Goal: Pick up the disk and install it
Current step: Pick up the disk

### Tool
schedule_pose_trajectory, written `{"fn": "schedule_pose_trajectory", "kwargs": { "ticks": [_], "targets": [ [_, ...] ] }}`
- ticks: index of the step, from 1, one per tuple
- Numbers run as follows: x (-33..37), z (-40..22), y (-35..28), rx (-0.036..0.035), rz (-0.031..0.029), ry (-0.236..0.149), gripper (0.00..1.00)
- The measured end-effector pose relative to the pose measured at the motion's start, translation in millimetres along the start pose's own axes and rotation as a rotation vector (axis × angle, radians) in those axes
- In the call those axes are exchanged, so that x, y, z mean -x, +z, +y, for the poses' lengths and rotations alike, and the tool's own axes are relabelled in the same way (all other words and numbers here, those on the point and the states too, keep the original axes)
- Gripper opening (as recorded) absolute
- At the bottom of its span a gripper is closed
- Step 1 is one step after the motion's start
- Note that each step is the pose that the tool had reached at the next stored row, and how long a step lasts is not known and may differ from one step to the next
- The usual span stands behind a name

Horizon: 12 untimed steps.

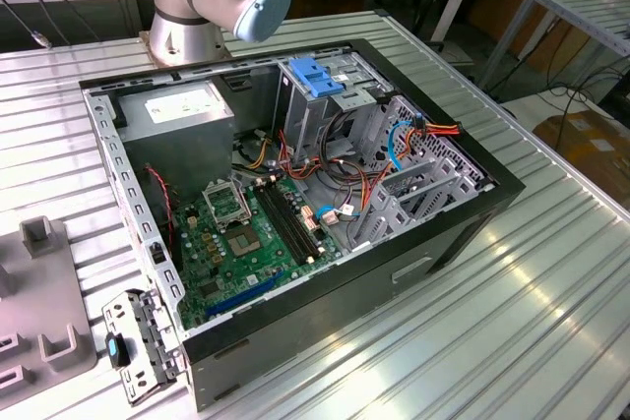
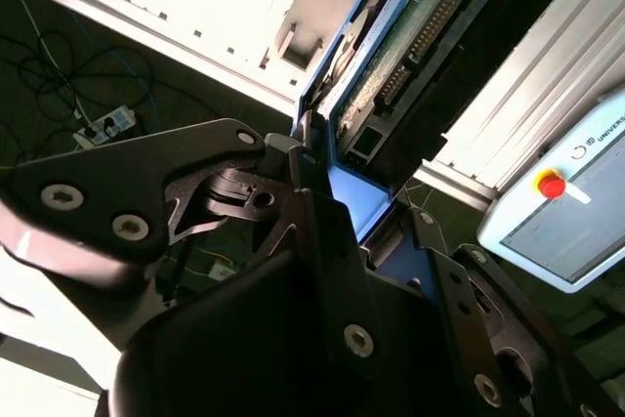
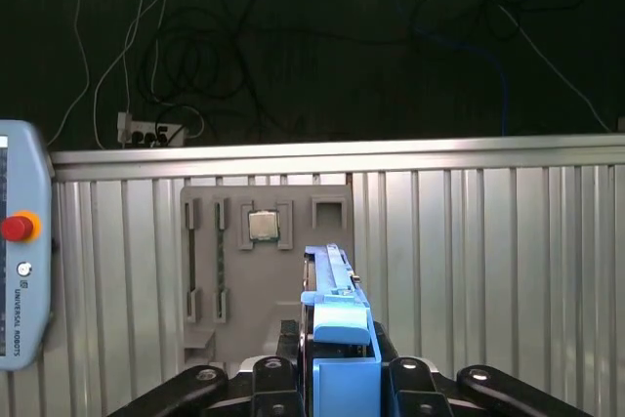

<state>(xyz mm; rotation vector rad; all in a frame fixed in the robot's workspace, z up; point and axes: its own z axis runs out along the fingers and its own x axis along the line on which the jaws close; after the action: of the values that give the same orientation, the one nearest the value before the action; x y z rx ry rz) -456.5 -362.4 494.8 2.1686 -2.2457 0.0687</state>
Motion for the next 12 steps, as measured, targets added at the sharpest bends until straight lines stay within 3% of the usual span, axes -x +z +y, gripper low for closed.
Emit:
{"fn": "schedule_pose_trajectory", "kwargs": {
  "ticks": [4, 12],
  "targets": [
    [0.4, -11.7, 0.2, -0.0001, -0.0001, 0.0, 0.37],
    [0.6, -21.7, 0.4, -0.0001, 0.0, 0.0, 0.37]
  ]
}}
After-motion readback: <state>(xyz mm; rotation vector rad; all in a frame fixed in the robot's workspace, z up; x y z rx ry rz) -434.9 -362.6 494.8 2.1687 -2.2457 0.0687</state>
